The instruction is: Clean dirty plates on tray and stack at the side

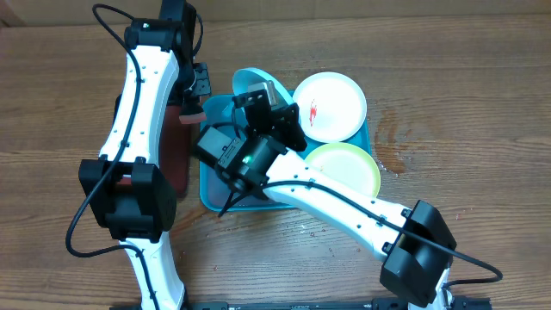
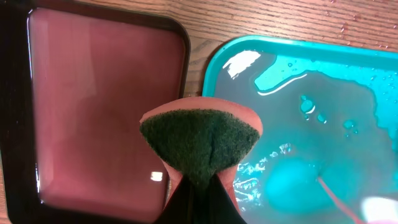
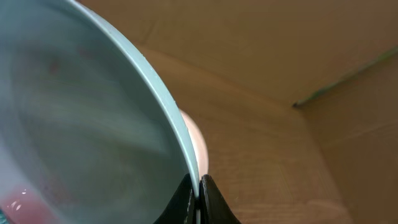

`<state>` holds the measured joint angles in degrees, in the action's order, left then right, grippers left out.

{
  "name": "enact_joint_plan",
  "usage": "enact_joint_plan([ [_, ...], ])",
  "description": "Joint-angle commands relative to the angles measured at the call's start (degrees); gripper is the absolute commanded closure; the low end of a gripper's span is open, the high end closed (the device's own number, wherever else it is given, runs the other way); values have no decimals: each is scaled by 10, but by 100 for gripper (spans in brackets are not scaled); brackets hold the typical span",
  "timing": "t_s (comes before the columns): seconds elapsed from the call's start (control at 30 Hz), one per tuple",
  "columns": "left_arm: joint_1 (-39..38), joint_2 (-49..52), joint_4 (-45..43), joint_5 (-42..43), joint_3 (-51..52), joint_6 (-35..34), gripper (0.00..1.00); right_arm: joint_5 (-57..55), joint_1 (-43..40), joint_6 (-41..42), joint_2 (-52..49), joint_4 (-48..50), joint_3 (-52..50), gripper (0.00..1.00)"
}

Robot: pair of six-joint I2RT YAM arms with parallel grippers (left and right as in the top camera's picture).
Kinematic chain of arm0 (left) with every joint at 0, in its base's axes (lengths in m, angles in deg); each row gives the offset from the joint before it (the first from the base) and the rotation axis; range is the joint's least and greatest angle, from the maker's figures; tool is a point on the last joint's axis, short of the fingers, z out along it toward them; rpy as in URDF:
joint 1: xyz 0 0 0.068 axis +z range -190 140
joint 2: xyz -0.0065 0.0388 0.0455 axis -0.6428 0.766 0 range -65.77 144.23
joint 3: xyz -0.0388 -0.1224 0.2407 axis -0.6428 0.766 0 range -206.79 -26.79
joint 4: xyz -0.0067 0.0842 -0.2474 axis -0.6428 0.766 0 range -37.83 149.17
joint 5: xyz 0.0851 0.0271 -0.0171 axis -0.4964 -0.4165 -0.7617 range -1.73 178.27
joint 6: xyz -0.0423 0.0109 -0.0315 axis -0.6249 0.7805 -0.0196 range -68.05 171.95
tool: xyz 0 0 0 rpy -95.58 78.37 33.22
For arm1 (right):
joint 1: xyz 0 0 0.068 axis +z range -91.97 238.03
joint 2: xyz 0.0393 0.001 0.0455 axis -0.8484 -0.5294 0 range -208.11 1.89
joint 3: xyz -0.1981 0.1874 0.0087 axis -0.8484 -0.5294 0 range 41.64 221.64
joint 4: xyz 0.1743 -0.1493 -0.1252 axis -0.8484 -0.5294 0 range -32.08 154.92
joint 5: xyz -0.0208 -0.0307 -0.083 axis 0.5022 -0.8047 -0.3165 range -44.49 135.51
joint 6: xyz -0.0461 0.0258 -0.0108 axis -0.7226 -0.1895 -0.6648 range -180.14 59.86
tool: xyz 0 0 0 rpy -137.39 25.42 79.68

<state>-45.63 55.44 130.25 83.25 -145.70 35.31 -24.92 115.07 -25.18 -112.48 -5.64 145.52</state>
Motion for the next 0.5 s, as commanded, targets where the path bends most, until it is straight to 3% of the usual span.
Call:
enact_joint_plan([
  [0.0,-4,-6,1,-3,-12,-14,96,-124,19,13,25,2,20,96],
  [0.47,-4,-6,1,-3,-12,-14,95,-176,35,25,25,1,20,96],
])
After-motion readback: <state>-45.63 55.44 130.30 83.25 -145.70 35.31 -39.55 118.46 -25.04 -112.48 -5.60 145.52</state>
